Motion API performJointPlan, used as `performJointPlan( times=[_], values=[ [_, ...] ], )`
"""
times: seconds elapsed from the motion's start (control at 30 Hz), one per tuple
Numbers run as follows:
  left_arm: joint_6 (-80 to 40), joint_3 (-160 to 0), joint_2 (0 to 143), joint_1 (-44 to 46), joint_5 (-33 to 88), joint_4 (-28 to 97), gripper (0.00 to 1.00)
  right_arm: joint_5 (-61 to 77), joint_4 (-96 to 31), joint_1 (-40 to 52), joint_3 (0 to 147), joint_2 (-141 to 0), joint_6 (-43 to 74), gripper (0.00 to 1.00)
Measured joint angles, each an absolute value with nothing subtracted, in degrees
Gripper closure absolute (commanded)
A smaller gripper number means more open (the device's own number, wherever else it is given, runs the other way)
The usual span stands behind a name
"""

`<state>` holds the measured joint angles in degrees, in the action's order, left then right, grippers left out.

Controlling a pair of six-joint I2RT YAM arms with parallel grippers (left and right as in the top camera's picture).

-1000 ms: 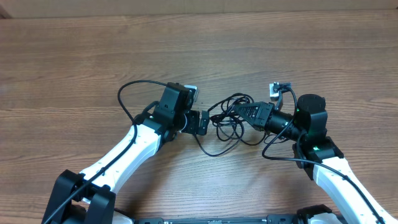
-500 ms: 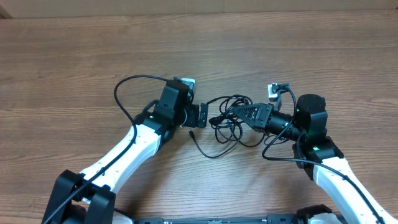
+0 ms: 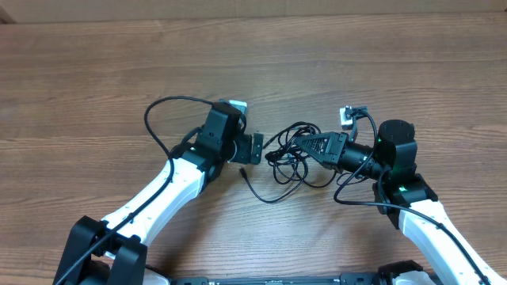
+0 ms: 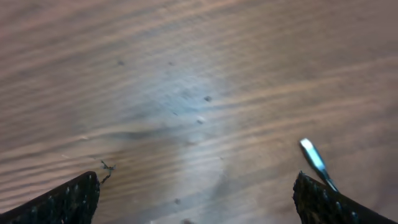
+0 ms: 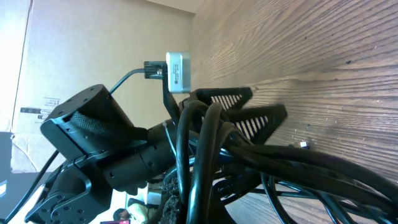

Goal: Untangle cables

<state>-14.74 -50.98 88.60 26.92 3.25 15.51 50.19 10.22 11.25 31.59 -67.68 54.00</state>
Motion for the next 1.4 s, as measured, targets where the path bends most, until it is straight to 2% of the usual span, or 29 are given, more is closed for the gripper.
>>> performJointPlan(
  times=[0.23, 0.4, 0.47, 0.6, 0.67, 0.77, 0.8, 0.93, 1.1, 1.3, 1.4],
  values=[
    [-5.39, -50.98, 88.6, 26.85, 19.73, 15.84, 0.01, 50.17, 10.22, 11.25, 31.59, -67.68, 54.0, 0.96],
    [1.96, -50.98, 88.6, 24.75, 35.09, 15.9, 0.11, 50.13, 10.2, 11.25, 31.59, -67.68, 54.0, 0.96],
    [4.45, -50.98, 88.6, 22.79, 41.39, 15.9, 0.18, 49.93, 10.22, 11.25, 31.59, -67.68, 53.98, 0.96],
    [7.31, -50.98, 88.6, 18.57, 50.81, 15.94, 0.45, 48.97, 10.22, 11.05, 31.59, -67.68, 53.98, 0.96],
    [8.12, -50.98, 88.6, 16.36, 54.54, 15.94, 0.47, 48.71, 10.22, 10.7, 31.59, -67.68, 54.0, 0.96],
    [8.82, -50.98, 88.6, 13.3, 59.72, 15.94, 0.46, 48.49, 10.2, 9.52, 31.59, -67.68, 54.08, 0.96],
    [8.99, -50.98, 88.6, 12.53, 61.28, 15.97, 0.43, 48.4, 10.22, 9.13, 31.59, -67.68, 54.26, 0.96],
    [9.45, -50.98, 88.6, 11.64, 65.36, 16.05, 0.18, 48.01, 12.34, 8.64, 31.59, -67.68, 55.9, 0.96],
    [10.7, -50.98, 88.6, 13.65, 67.29, 16.03, 0.03, 47.46, 14.17, 8.64, 31.59, -67.68, 58.72, 0.96],
    [11.62, -50.98, 88.6, 16.21, 66.13, 15.88, 0.02, 46.81, 14.37, 8.67, 31.59, -67.68, 62.04, 0.96],
    [12.01, -50.98, 88.6, 16.91, 63.77, 15.42, 0.06, 46.5, 14.44, 8.64, 31.59, -67.68, 63.46, 0.96]
  ],
)
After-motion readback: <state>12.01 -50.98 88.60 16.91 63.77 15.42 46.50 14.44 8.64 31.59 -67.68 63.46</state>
